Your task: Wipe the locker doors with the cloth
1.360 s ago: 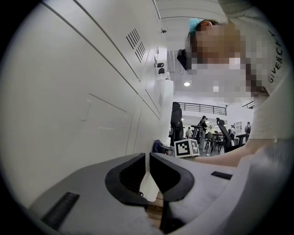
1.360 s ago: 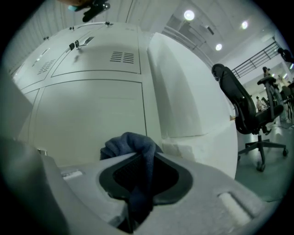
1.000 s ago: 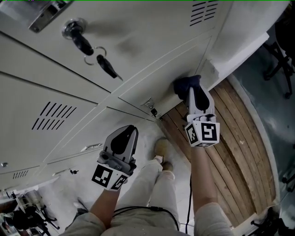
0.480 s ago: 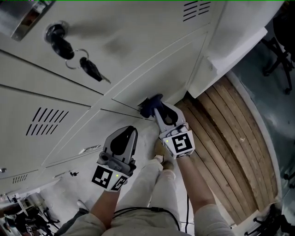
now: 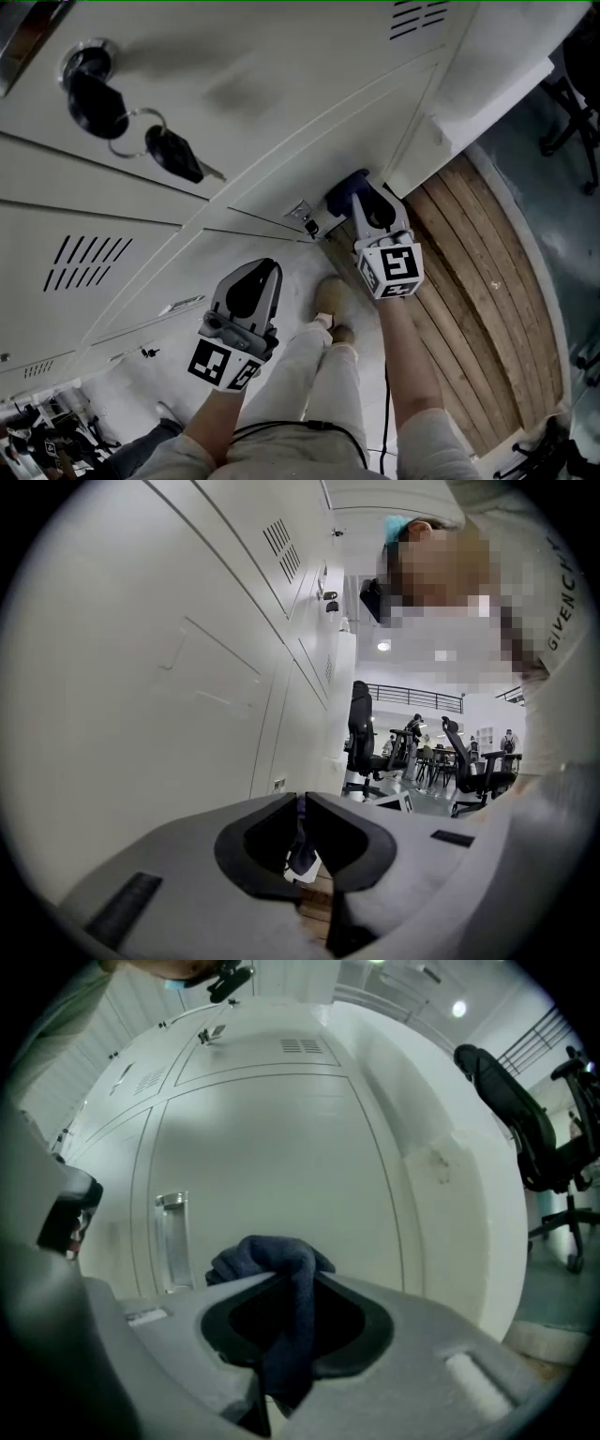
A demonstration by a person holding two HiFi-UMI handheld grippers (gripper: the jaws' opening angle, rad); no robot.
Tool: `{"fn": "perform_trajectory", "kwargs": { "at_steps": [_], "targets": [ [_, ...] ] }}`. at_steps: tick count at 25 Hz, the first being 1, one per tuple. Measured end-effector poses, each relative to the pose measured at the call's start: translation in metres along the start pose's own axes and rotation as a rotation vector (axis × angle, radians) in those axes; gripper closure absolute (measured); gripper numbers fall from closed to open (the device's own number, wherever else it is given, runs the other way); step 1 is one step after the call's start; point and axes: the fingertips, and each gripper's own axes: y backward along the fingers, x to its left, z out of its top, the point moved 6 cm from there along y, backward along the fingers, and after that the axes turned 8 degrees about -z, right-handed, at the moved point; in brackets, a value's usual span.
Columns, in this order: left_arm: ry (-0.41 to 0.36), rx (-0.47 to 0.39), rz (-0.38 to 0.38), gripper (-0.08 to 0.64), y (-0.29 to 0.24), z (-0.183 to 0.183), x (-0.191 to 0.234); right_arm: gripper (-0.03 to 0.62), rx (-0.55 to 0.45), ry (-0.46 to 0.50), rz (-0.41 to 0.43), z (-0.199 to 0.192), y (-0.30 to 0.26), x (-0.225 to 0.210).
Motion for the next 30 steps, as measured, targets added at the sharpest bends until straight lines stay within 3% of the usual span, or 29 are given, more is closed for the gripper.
{"fn": "perform_trajectory", "kwargs": {
  "at_steps": [8, 19, 24, 30],
  "targets": [
    [0.004, 0.017, 0.004, 0.534, 0.002, -0.010, 0.002, 0.525, 0.029, 0.033, -0.119, -0.001, -0.019, -0.059],
    [0.006, 0.035, -0.017, 0.534, -0.001, -0.020, -0.007, 0.529, 0.013, -0.031, -0.280, -0.005, -0.024, -0.084],
    [0.016, 0.040, -0.028, 0.534, -0.002, -0.027, -0.012, 0.530, -0.009, -0.145, -0.248, -0.031, 0.001, -0.066],
    [0.017, 0.046, -0.048, 0.534, -0.007, -0.029, -0.021, 0.529, 0.117, -0.327, -0.162, -0.092, 0.029, -0.009]
  ]
}}
